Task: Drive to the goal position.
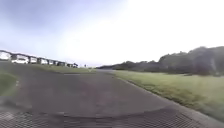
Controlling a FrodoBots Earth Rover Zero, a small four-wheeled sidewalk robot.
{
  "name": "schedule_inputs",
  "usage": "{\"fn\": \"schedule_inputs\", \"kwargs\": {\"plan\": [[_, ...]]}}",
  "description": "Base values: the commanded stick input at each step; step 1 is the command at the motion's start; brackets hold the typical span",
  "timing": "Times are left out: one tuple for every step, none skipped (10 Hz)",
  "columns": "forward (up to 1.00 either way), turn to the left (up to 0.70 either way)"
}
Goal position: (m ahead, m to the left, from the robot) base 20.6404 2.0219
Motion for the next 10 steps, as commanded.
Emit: {"fn": "schedule_inputs", "kwargs": {"plan": [[1.00,0.00],[1.00,0.00],[1.00,0.00],[1.00,0.02],[1.00,0.20],[1.00,0.27],[1.00,0.27],[1.00,0.27],[1.00,0.18],[1.00,0.01]]}}
